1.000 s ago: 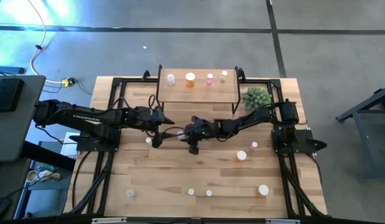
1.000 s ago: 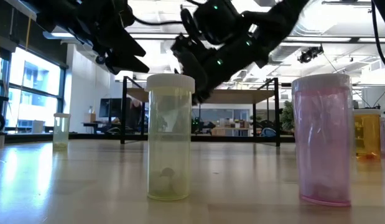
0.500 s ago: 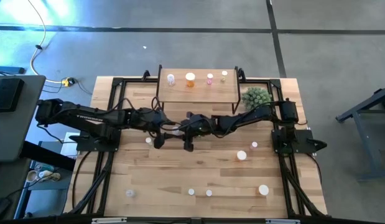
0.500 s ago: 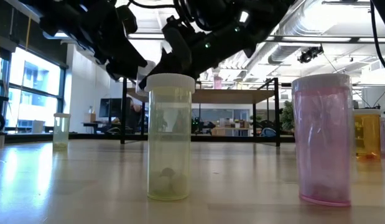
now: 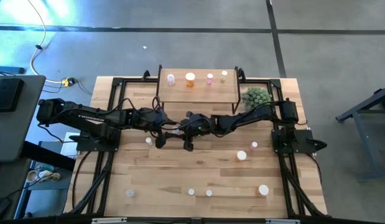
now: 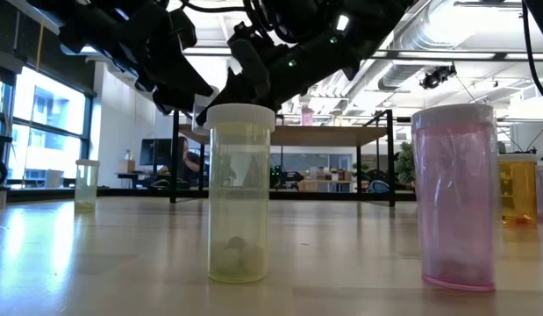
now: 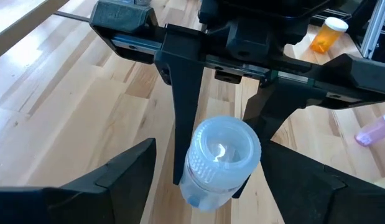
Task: Pick and place medicine bottles onto shelf by color
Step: Put the top transparent pill bottle aligned with the other transparent pill bottle on the shelf
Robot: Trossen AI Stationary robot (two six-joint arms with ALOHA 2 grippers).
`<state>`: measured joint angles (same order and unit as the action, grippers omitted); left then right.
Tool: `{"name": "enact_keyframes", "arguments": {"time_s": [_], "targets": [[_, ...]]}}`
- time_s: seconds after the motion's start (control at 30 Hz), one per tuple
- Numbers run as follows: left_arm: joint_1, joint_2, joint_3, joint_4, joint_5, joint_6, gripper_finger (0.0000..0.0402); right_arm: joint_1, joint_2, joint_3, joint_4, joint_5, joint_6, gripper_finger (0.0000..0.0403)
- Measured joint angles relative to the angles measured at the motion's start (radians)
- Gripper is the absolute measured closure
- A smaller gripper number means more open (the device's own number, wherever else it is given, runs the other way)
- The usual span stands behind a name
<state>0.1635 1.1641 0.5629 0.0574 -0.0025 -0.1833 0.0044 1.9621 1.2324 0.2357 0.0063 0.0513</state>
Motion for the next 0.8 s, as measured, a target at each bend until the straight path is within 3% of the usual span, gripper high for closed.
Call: {"name": "enact_keyframes", "arguments": {"time_s": [0.47, 0.8], "targets": [[0.000, 0.000, 0.000, 0.000, 0.002, 0.019, 0.0235, -0.005, 0.000, 0.000, -0.010, 0.000, 0.000, 0.0278], [-0.001, 0.000, 0.000, 0.000, 0.002, 0.027, 0.0265, -0.005, 0.000, 0.000, -0.013, -0.001, -0.003, 0.0250]]}}
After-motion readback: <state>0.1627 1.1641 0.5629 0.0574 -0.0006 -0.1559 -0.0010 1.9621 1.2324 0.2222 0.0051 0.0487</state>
